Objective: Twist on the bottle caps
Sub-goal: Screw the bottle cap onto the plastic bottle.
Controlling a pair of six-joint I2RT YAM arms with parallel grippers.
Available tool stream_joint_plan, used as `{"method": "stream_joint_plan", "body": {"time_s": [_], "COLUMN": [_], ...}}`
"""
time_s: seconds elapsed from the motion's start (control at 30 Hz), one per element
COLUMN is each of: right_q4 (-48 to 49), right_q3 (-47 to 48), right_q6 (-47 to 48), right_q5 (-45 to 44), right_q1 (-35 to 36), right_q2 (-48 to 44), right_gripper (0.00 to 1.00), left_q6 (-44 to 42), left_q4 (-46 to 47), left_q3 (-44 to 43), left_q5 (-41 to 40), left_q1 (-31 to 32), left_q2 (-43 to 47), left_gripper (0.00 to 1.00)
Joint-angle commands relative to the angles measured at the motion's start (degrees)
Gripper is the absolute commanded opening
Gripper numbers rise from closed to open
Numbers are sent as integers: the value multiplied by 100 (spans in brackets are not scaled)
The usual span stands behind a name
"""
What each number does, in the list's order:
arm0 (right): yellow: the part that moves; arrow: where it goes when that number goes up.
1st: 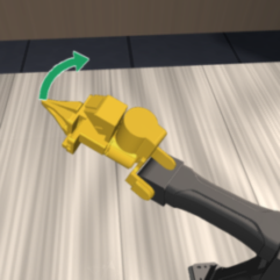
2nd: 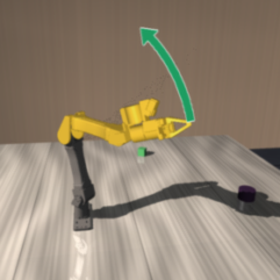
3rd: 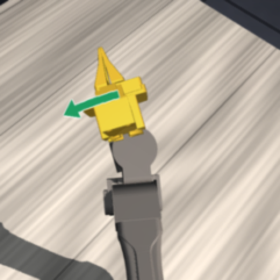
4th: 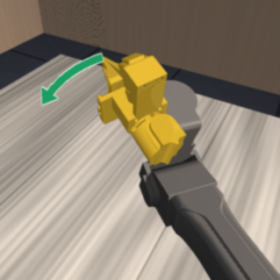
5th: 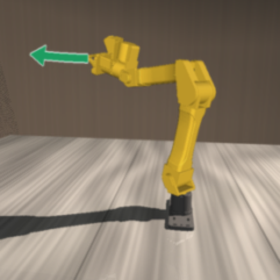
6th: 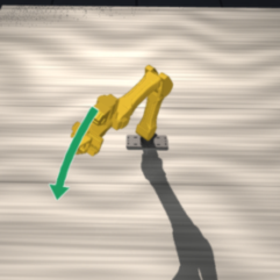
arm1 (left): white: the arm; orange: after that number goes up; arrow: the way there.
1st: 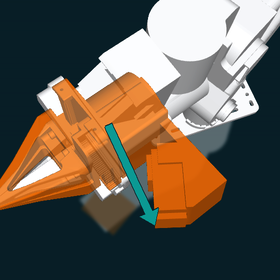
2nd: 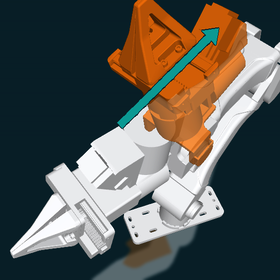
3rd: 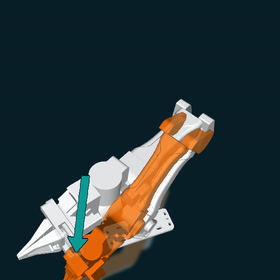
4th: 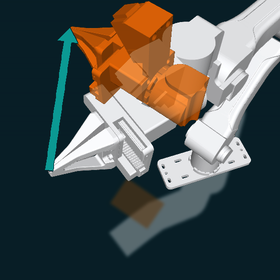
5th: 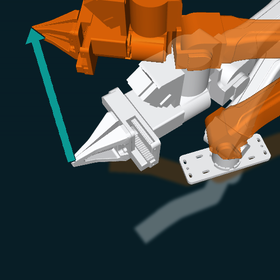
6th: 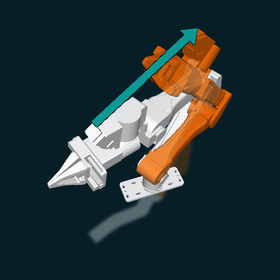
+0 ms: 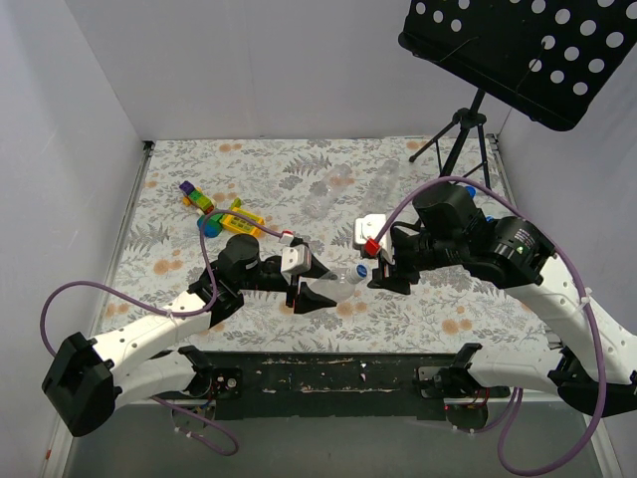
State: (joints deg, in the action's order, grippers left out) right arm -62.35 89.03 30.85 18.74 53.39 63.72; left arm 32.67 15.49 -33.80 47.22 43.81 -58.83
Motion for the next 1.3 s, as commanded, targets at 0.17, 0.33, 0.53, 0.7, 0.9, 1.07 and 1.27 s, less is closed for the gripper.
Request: {"method": "stream_joint_plan", "body": {"time_s": [0.17,0.33,0.53,0.7,0.9,1.07,1.27], "right_q4": [249,197,188,65,-67,91,205], "right_q3": [-26,-35,9,96,158,158,342], "right_q6": [518,545,554,545,291,-631,-2730], "right_q5": [411,525,551,622,456,-45,-809], "right_q1": [23,23,23,23,40,40,32], "right_q2": [61,140,254,412,606,764,1054], "right_gripper": [55,51,45,39,31,22,12], "left_q6": [161,187,188,170,38,-49,-304], "left_q4": [95,121,121,86,16,244,569], "left_q3": [-232,-232,-241,-258,-267,-101,198], "left_q5": [393,437,454,455,402,104,-695], "left_q1": [-39,-39,-39,-39,-39,-39,-39], "left_q2": [38,47,29,12,55,240,530], "left_gripper": [11,12,11,12,12,12,16]}}
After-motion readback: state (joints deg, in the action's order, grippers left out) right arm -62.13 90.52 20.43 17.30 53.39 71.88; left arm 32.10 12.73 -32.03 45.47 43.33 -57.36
